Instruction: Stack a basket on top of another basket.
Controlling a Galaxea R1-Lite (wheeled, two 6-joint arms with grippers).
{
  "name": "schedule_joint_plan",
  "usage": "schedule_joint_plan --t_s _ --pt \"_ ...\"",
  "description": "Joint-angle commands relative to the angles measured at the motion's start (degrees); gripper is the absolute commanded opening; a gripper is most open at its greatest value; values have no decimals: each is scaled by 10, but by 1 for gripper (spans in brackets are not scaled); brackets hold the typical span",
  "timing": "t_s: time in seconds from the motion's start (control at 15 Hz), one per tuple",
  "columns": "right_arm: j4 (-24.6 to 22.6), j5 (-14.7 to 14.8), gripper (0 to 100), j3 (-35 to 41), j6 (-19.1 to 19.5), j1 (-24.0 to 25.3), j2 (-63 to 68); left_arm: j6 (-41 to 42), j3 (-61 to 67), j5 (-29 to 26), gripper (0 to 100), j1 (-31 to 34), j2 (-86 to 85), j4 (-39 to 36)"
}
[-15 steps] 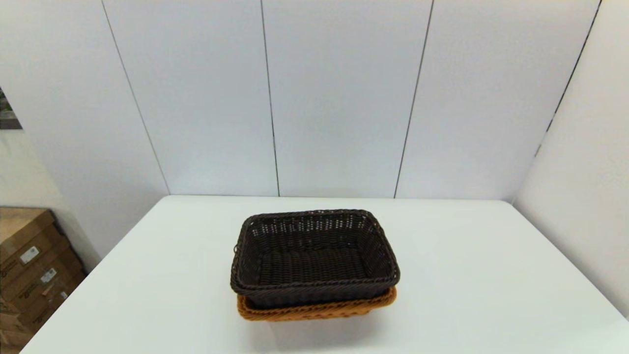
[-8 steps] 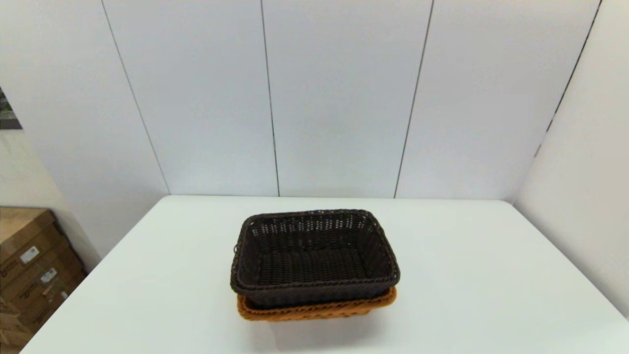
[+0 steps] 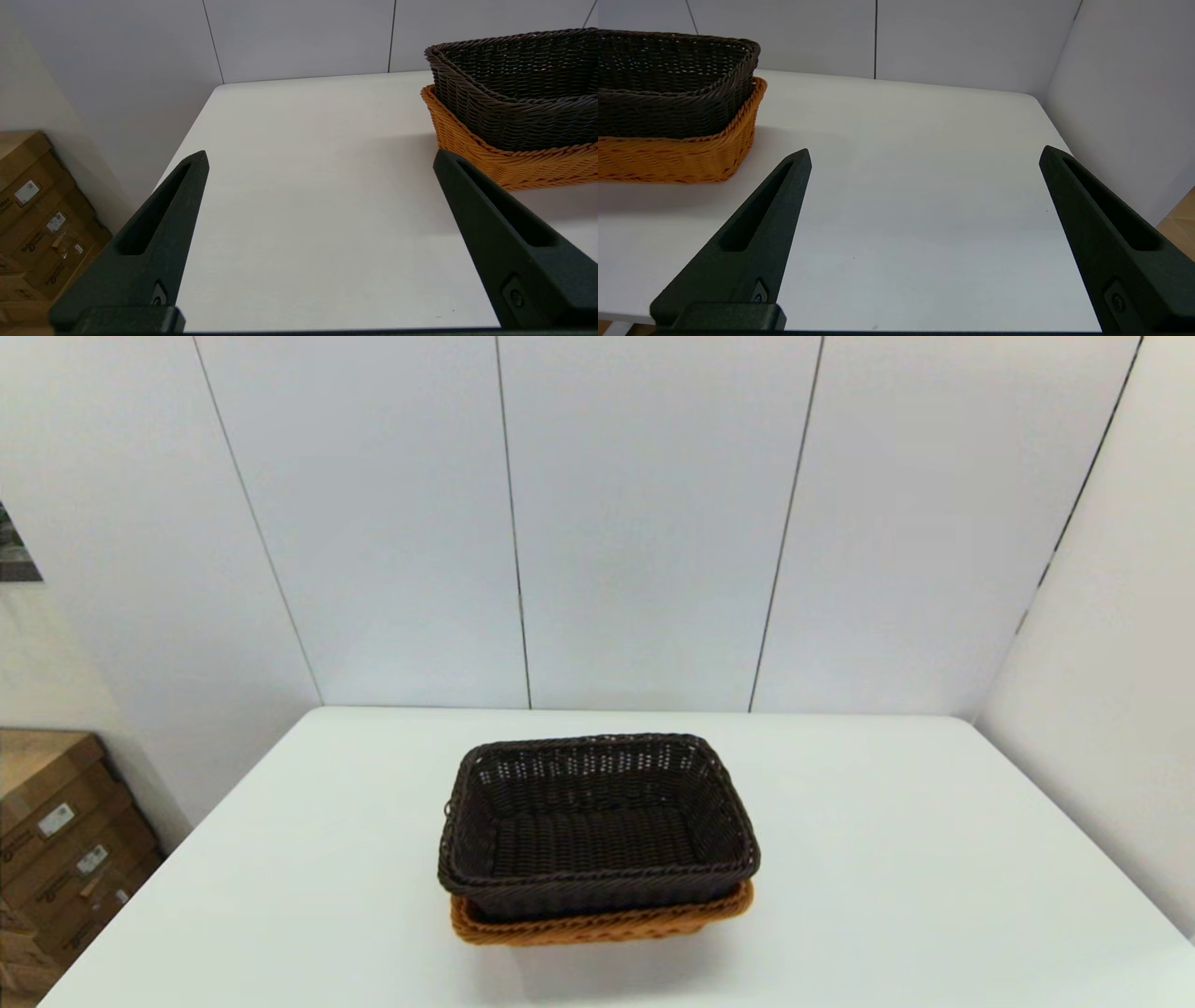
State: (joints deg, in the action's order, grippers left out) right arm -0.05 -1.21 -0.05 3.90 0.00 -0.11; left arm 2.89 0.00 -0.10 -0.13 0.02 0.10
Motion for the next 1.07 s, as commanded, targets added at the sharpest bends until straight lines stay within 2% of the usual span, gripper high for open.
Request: schedule_joint_plan --t_s 0.07,0.47,0.67,1.07 --pt "0 0 100 1 1 0 1 0 0 0 100 0 0 0" --pt "0 3 100 1 -6 0 1 0 0 0 100 0 0 0" --pt "-1 7 100 1 -33 0 1 0 0 0 100 0 0 0" --pt "-2 7 100 1 -32 0 1 0 0 0 100 0 0 0"
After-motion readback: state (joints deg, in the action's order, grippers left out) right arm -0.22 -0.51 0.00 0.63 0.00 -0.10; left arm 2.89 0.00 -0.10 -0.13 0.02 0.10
